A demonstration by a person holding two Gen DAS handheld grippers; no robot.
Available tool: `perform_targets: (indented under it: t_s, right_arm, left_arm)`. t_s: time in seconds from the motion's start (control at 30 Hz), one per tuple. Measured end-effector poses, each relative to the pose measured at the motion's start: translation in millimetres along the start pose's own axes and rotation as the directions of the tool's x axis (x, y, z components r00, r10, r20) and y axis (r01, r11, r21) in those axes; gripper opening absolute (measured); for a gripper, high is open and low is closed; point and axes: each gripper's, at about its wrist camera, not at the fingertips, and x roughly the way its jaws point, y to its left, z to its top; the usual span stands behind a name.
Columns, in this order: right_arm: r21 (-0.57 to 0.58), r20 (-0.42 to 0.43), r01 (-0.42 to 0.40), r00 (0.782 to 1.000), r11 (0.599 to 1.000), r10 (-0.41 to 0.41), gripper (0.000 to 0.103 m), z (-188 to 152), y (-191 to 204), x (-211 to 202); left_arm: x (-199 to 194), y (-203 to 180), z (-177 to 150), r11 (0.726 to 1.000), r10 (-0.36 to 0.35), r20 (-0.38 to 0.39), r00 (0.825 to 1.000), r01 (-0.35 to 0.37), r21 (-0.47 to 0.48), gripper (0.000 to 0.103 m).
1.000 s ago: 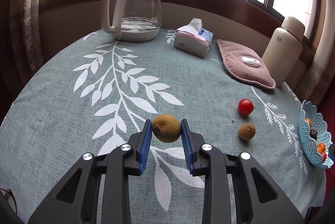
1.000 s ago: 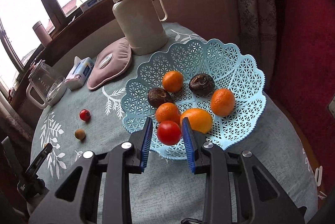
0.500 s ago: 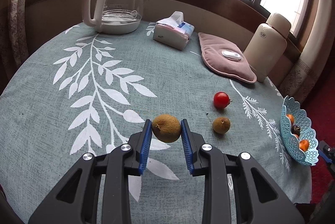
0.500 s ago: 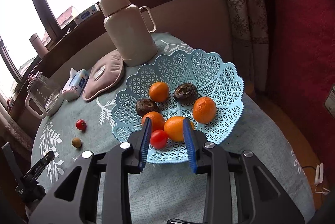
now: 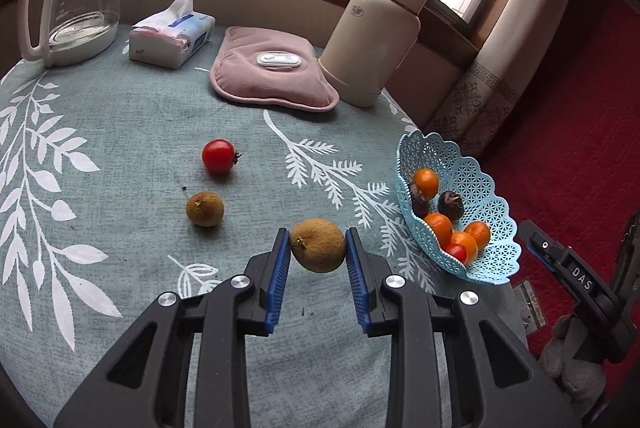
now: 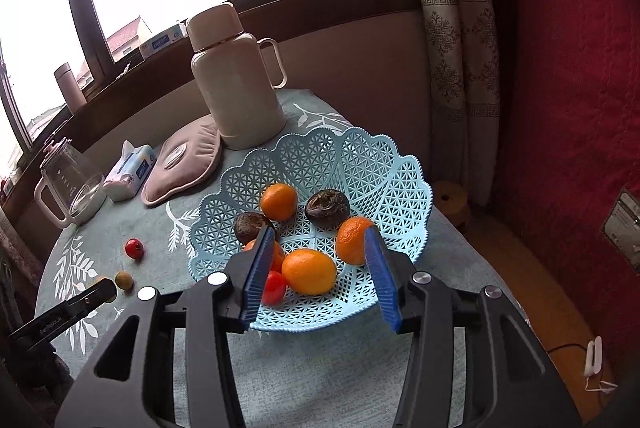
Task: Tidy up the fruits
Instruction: 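Carry the cherry tomato into the basket with the right tool and release, then lower the kiwi into the basket with the left tool and release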
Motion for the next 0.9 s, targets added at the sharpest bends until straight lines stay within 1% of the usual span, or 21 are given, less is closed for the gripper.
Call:
perform_targets:
  t_s: [0.17, 0.4, 0.53, 0.67, 0.7, 0.73, 0.77, 0.8, 0.9]
  right_arm:
    - [0.026, 0.019, -0.004, 1.0, 1.0, 0.004, 0.049, 1.9, -7.5, 0.6]
    - [0.078, 0.017, -0.013, 1.0, 0.997, 0.012, 0.049, 6.1, -22.1, 0.9]
    - [0.096, 0.025, -0.02, 1.0, 0.995, 0.018, 0.049, 8.7, -27.1, -2.2]
    - [0.101, 0.024, -0.024, 0.999, 0.995, 0.021, 0.049, 9.7, -28.1, -2.3]
    - [0.101, 0.023, -0.024, 1.0, 0.995, 0.021, 0.049, 9.8, -28.2, -2.0]
    - [0.101, 0.023, -0.022, 1.0, 0.995, 0.02, 0.049, 9.6, -28.4, -1.9]
    - [0.102, 0.023, -0.022, 1.0, 0.995, 0.019, 0.049, 9.8, -28.8, -1.7]
    - [0.104, 0.023, -0.022, 1.0, 0.994, 0.019, 0.049, 10.0, -29.2, -1.6]
    - [0.11, 0.023, -0.021, 1.0, 0.994, 0.019, 0.049, 9.9, -30.5, -0.9]
  left_arm:
    - [13.1, -34.7, 9.0, 0.997, -0.03, -0.008, 1.0, 0.03, 0.07, 0.028]
    - [38.1, -69.6, 13.7, 0.99, -0.059, -0.048, 0.997, 0.064, 0.125, 0.028]
    - [52.9, -85.2, 14.9, 0.986, -0.066, -0.066, 0.996, 0.076, 0.15, 0.028]
    - [65.9, -94.1, 17.2, 0.984, -0.053, -0.067, 0.996, 0.064, 0.169, 0.03]
    - [68.3, -94.9, 17.7, 0.983, -0.049, -0.072, 0.996, 0.061, 0.172, 0.034]
    - [70.3, -94.4, 17.8, 0.983, -0.049, -0.076, 0.996, 0.062, 0.171, 0.047]
    - [70.0, -93.2, 17.9, 0.984, -0.046, -0.069, 0.997, 0.057, 0.168, 0.053]
    - [68.6, -91.6, 18.0, 0.985, -0.039, -0.056, 0.998, 0.048, 0.168, 0.056]
    - [64.5, -85.0, 20.6, 0.986, -0.024, -0.037, 0.999, 0.03, 0.162, 0.056]
